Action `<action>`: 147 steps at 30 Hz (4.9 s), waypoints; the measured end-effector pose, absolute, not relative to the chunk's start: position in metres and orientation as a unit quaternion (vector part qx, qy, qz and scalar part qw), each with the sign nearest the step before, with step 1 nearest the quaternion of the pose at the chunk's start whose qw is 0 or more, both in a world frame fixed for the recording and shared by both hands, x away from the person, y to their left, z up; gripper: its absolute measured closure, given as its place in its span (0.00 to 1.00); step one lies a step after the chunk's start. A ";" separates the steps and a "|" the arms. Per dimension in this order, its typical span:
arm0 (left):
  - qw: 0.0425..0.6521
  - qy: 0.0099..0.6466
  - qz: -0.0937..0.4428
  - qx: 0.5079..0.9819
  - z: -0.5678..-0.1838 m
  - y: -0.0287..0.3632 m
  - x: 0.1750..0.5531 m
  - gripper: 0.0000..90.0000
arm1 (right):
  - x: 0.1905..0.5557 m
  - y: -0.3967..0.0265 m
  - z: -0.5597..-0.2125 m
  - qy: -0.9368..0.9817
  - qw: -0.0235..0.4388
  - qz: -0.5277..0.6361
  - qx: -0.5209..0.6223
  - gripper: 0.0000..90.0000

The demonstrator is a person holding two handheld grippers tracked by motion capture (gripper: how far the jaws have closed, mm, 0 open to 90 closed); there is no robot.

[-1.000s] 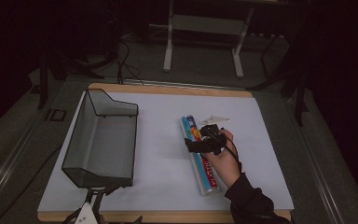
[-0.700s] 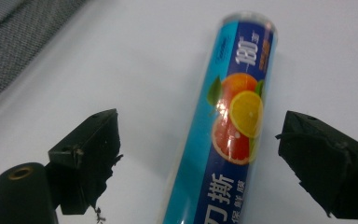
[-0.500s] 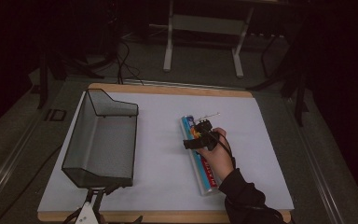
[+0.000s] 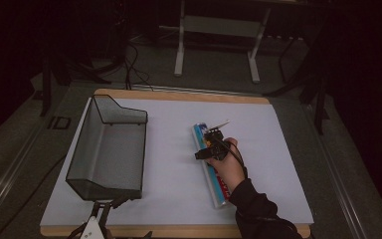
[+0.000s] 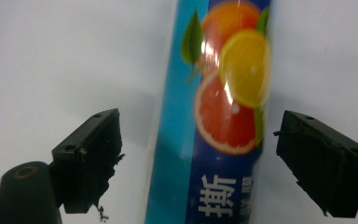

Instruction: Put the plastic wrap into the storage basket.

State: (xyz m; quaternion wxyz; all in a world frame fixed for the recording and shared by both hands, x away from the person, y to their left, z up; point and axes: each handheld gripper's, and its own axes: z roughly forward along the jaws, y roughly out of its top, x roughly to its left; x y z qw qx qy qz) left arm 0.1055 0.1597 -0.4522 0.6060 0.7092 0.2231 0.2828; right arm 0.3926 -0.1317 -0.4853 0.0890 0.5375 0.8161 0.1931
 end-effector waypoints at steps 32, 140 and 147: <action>0.598 0.218 0.289 0.715 -0.453 0.158 0.105 0.05 | 0.396 -0.141 -0.502 0.788 -0.001 0.163 0.594 0.35; 0.572 0.238 0.281 0.733 -0.460 0.163 0.112 0.03 | 0.384 0.107 -0.388 0.767 0.067 0.432 0.470 0.35; 0.564 0.233 0.288 0.738 -0.462 0.161 0.112 0.03 | 0.383 0.108 -0.414 0.766 0.060 0.413 0.489 0.35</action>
